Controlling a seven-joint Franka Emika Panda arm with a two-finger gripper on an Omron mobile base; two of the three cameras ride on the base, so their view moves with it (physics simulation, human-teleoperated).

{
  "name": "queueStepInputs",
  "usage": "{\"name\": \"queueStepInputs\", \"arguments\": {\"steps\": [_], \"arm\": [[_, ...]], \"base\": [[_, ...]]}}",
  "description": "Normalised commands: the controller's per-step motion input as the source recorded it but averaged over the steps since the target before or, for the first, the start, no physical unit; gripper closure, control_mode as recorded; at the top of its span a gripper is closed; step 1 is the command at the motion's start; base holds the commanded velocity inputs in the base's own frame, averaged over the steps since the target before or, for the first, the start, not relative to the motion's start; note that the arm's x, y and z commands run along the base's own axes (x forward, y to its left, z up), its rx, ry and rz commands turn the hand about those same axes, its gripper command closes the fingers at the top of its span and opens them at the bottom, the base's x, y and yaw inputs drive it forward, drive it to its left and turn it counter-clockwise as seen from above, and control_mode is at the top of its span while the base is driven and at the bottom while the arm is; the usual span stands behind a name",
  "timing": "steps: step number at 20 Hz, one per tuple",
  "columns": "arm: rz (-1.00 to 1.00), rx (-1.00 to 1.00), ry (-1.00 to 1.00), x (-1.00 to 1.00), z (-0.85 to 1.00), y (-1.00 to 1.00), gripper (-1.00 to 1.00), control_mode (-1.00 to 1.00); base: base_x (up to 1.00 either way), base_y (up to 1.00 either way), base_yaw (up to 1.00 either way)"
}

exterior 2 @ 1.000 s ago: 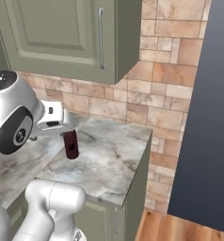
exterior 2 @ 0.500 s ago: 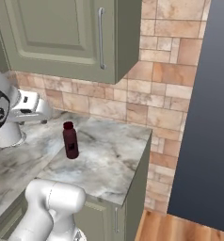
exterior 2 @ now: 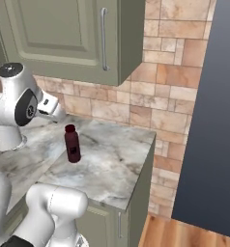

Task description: Place the drinks on the dining counter in a tight cluster.

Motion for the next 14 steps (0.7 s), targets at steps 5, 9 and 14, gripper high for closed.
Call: {"name": "queueStepInputs", "arguments": {"steps": [5,9,14], "arm": [[0.08,0.00,0.04,0.51,0.00,-0.17,-1.00,-1.00],[0.06,0.00,0.00,0.15,-0.20,0.00,-1.00,-1.00],[0.05,0.00,0.00,0.00,-0.59,0.00,-1.00,-1.00]], "base": [[0.00,0.00,0.00],[0.00,0.00,0.00],[0.00,0.00,0.00]]}}
